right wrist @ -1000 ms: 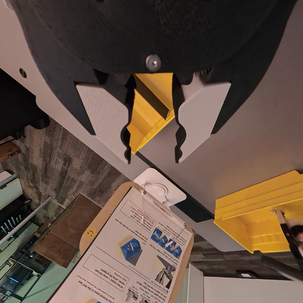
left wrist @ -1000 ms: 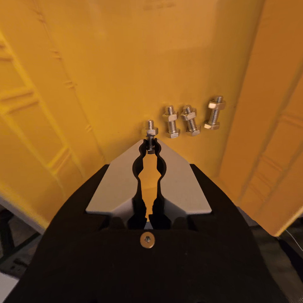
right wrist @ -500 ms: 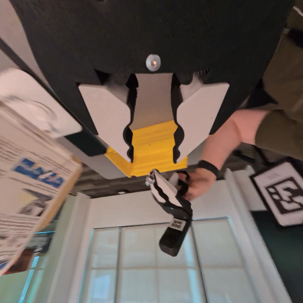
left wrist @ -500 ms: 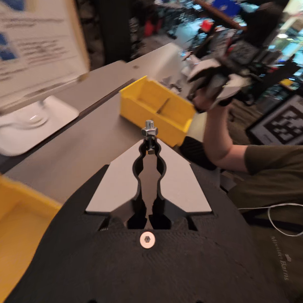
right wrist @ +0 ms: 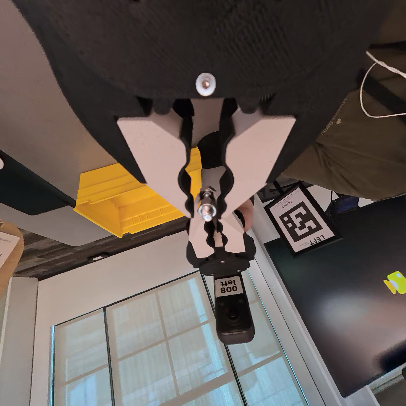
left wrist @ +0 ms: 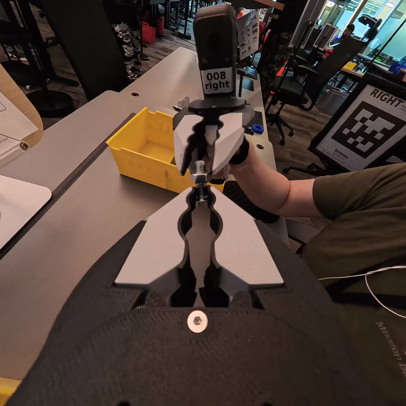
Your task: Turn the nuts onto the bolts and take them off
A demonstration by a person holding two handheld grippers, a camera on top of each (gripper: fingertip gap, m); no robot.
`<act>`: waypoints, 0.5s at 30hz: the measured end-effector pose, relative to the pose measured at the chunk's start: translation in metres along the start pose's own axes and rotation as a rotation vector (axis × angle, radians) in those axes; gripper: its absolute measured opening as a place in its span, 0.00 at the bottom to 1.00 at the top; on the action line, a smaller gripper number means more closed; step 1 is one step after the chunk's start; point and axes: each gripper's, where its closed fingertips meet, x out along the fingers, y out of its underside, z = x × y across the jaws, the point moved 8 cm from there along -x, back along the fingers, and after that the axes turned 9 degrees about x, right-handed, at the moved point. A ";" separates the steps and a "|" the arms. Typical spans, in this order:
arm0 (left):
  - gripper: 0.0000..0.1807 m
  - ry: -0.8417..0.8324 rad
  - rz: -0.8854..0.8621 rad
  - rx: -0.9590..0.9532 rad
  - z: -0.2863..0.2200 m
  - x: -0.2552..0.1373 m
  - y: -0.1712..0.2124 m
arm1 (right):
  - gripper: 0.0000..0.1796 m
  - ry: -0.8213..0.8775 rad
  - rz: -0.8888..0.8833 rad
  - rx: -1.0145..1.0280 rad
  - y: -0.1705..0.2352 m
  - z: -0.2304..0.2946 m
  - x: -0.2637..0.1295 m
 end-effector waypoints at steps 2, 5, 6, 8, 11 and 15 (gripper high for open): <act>0.04 0.000 0.007 0.012 0.000 0.001 0.000 | 0.08 -0.015 -0.003 -0.004 0.000 0.001 0.000; 0.05 0.028 -0.003 0.016 -0.002 0.002 0.000 | 0.04 -0.042 0.006 0.014 -0.001 0.002 -0.002; 0.05 0.043 -0.009 0.011 -0.003 0.003 0.001 | 0.04 -0.050 0.013 0.023 -0.001 0.002 -0.002; 0.05 0.073 -0.028 -0.009 -0.002 0.003 0.000 | 0.04 -0.062 0.007 0.037 -0.001 0.003 -0.002; 0.12 0.100 -0.045 -0.041 0.002 0.006 0.002 | 0.04 -0.078 0.012 0.045 -0.001 0.005 -0.002; 0.13 0.133 -0.042 -0.065 0.006 0.011 0.006 | 0.04 -0.047 0.015 0.014 0.000 0.005 -0.001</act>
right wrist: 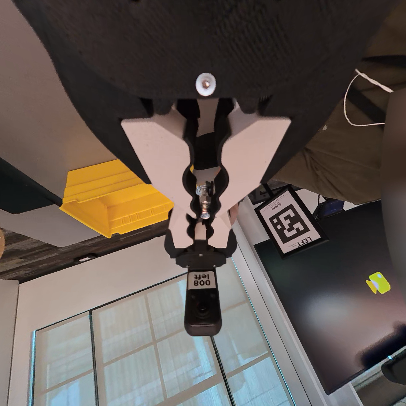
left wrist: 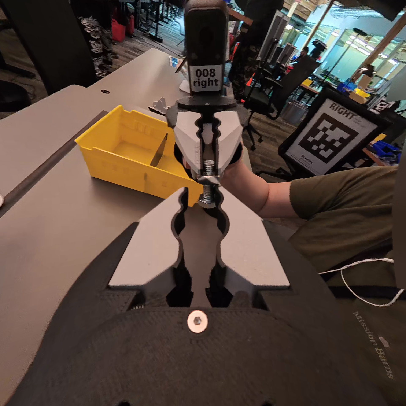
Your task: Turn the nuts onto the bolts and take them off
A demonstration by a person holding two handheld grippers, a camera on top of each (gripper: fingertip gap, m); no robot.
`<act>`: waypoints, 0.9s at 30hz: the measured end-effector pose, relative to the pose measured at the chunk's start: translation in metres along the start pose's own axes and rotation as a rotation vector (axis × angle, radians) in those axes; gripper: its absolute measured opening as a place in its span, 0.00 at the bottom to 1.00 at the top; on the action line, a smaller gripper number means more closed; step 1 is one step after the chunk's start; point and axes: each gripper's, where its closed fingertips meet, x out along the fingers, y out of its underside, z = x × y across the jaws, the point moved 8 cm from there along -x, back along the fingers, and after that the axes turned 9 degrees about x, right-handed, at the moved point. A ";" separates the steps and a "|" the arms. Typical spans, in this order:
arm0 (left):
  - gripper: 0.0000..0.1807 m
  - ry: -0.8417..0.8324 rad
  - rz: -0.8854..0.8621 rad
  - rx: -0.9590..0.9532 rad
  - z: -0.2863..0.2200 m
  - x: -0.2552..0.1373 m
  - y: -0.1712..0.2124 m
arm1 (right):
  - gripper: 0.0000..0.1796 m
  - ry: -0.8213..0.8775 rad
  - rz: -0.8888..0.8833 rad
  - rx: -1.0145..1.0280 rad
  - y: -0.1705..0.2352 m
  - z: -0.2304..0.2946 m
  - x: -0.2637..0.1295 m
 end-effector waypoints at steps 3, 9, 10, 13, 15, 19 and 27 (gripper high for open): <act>0.07 0.054 -0.022 -0.006 -0.002 0.003 0.000 | 0.04 -0.009 0.000 0.008 0.000 -0.001 -0.001; 0.07 0.096 -0.044 -0.037 -0.001 0.003 0.001 | 0.04 -0.004 0.005 -0.011 0.000 0.002 -0.001; 0.07 0.102 -0.045 -0.040 0.000 0.003 0.001 | 0.04 -0.005 0.006 -0.009 0.000 0.001 -0.001; 0.07 0.112 -0.053 -0.030 0.000 0.002 0.003 | 0.04 -0.015 -0.002 -0.006 0.000 0.001 0.000; 0.07 0.113 -0.058 -0.038 0.001 0.002 0.003 | 0.04 -0.010 -0.001 -0.010 0.000 0.000 0.000; 0.06 0.064 -0.080 0.015 0.000 0.001 -0.001 | 0.05 0.004 -0.035 -0.072 -0.002 0.003 -0.003; 0.06 0.011 -0.123 0.042 0.000 -0.003 -0.005 | 0.19 0.034 -0.027 -0.069 0.000 0.000 0.001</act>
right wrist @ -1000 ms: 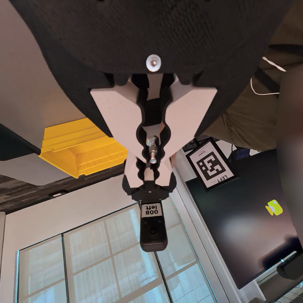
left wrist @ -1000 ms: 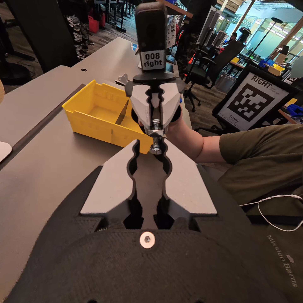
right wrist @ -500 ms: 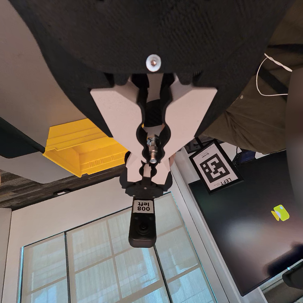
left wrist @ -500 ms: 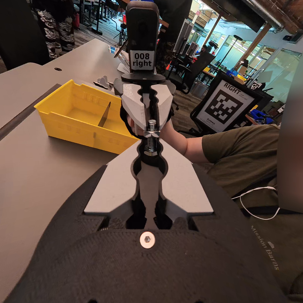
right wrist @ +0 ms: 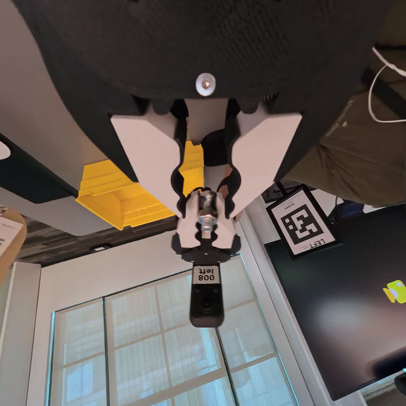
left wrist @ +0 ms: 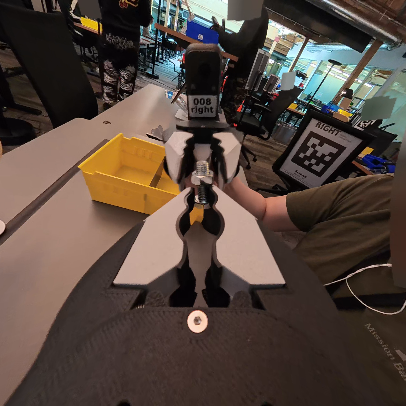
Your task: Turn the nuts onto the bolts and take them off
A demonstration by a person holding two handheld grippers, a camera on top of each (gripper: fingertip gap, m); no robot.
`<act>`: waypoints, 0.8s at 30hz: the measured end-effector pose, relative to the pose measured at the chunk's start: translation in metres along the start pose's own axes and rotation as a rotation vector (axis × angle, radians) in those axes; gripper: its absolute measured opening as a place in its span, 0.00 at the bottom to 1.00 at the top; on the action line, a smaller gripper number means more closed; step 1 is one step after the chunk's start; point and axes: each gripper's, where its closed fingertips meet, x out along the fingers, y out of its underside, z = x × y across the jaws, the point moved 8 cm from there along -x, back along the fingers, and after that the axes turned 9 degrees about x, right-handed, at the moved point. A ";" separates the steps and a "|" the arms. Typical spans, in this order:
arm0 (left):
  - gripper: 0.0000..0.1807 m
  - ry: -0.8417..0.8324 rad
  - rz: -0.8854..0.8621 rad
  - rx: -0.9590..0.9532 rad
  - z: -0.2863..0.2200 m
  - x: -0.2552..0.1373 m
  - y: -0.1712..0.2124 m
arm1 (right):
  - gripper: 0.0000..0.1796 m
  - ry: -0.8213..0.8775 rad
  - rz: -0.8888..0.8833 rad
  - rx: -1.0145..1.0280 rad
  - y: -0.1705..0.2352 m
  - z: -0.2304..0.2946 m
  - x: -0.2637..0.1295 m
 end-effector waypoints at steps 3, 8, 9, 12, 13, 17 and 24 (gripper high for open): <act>0.06 0.021 -0.018 0.012 -0.004 0.000 -0.003 | 0.20 -0.039 -0.043 0.028 -0.001 -0.006 -0.004; 0.06 0.016 -0.032 0.014 -0.005 -0.005 -0.005 | 0.18 -0.069 -0.061 0.058 -0.004 -0.008 -0.010; 0.06 0.006 -0.022 0.019 -0.005 -0.005 -0.005 | 0.21 -0.089 -0.057 0.044 -0.005 -0.001 -0.007; 0.06 0.026 -0.009 0.029 -0.006 0.000 -0.004 | 0.21 -0.038 -0.048 0.001 -0.002 0.005 0.002; 0.06 0.043 -0.017 0.032 -0.008 0.001 -0.004 | 0.22 -0.026 -0.058 -0.001 -0.002 0.002 0.001; 0.06 0.075 -0.054 0.041 -0.013 -0.002 -0.009 | 0.18 -0.076 -0.129 0.121 -0.009 -0.017 -0.020; 0.06 0.060 -0.044 0.041 -0.013 -0.002 -0.009 | 0.26 -0.080 -0.067 -0.017 -0.004 0.013 0.002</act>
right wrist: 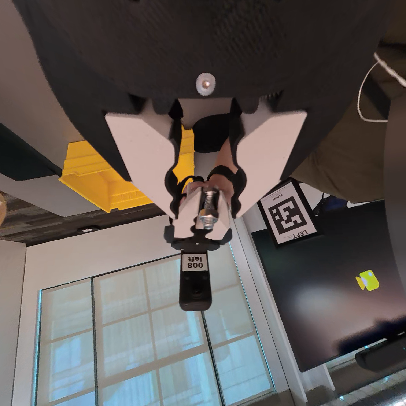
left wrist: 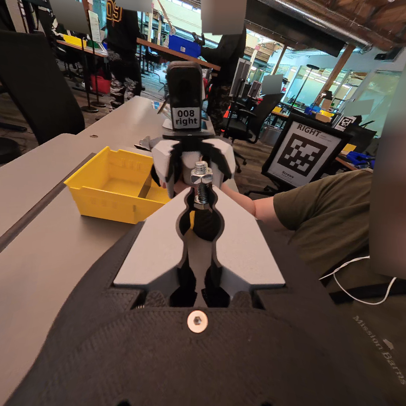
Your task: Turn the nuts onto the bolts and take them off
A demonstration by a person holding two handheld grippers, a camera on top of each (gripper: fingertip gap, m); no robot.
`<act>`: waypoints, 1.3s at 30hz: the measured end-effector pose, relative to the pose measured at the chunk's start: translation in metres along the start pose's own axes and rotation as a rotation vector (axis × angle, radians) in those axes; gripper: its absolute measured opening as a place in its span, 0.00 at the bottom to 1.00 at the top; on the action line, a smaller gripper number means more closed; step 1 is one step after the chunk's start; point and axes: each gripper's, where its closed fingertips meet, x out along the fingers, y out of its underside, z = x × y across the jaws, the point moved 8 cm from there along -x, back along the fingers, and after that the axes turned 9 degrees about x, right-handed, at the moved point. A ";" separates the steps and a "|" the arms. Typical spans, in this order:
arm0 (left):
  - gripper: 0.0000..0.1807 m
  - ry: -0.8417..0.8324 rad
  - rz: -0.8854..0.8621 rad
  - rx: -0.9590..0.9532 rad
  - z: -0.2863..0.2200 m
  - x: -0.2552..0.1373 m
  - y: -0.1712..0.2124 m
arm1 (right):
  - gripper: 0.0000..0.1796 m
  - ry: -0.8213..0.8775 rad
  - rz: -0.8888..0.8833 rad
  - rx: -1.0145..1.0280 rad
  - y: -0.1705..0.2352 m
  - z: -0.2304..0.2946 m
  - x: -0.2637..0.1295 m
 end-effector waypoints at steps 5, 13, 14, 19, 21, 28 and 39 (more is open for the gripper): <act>0.06 0.042 -0.020 0.001 -0.004 0.001 -0.002 | 0.20 0.021 -0.071 0.143 -0.003 -0.031 -0.022; 0.06 0.035 0.000 0.015 -0.006 0.006 -0.002 | 0.26 0.007 0.018 -0.022 0.003 0.004 0.005; 0.06 0.052 -0.003 0.015 -0.008 0.007 -0.002 | 0.29 0.002 0.004 -0.004 0.002 -0.001 0.002; 0.06 0.061 -0.023 0.011 -0.012 0.001 -0.007 | 0.20 -0.060 -0.092 0.111 -0.008 -0.016 -0.020; 0.06 0.010 -0.012 0.028 -0.009 0.000 -0.006 | 0.23 -0.081 -0.047 0.054 -0.007 0.000 -0.012; 0.04 0.033 0.008 0.026 -0.011 0.010 -0.003 | 0.26 -0.032 -0.034 0.029 -0.001 -0.004 -0.005; 0.04 -0.002 -0.001 0.059 -0.011 0.004 -0.006 | 0.22 -0.103 -0.015 0.025 -0.005 0.012 -0.005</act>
